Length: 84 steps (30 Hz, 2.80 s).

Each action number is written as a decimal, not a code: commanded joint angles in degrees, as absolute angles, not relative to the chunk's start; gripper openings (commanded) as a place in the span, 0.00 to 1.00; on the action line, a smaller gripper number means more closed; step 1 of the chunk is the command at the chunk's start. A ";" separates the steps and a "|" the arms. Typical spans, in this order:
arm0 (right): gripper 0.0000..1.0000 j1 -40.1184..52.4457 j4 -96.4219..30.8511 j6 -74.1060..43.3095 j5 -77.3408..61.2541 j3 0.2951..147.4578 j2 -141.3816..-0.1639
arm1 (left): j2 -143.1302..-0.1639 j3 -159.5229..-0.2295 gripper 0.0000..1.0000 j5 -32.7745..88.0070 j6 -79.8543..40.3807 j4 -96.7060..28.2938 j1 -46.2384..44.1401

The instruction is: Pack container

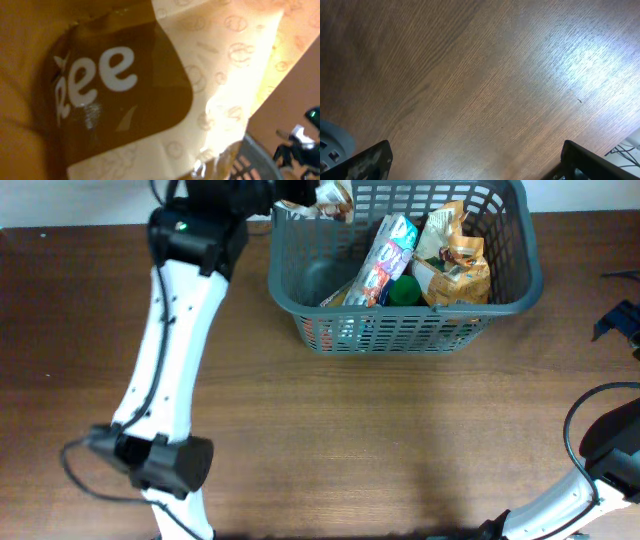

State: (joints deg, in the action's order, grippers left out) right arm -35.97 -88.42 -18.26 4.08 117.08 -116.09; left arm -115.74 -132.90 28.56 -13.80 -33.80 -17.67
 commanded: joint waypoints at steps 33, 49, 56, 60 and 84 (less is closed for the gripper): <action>0.99 -36.03 -88.44 -18.96 4.56 116.77 -115.87 | -118.50 -145.51 0.99 23.38 -0.58 -46.81 -19.97; 0.99 -36.01 -88.44 -18.94 4.56 116.77 -115.87 | -97.36 -148.03 0.99 13.69 -2.52 -78.76 -19.97; 0.99 -36.01 -88.44 -18.96 4.56 116.77 -115.87 | -92.01 -148.03 0.99 13.26 -3.81 -92.73 -19.97; 0.99 -36.03 -88.44 -18.94 4.56 116.77 -115.87 | -89.12 -148.03 0.99 8.19 -3.81 -96.68 -19.97; 0.99 -36.03 -88.44 -18.94 4.56 116.77 -115.87 | -49.45 -105.19 0.99 9.39 -13.80 -91.05 -19.97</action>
State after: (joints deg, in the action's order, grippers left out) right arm -35.97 -88.40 -18.24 4.08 117.08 -116.09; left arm -53.89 -109.30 7.97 -9.74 -92.33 -20.16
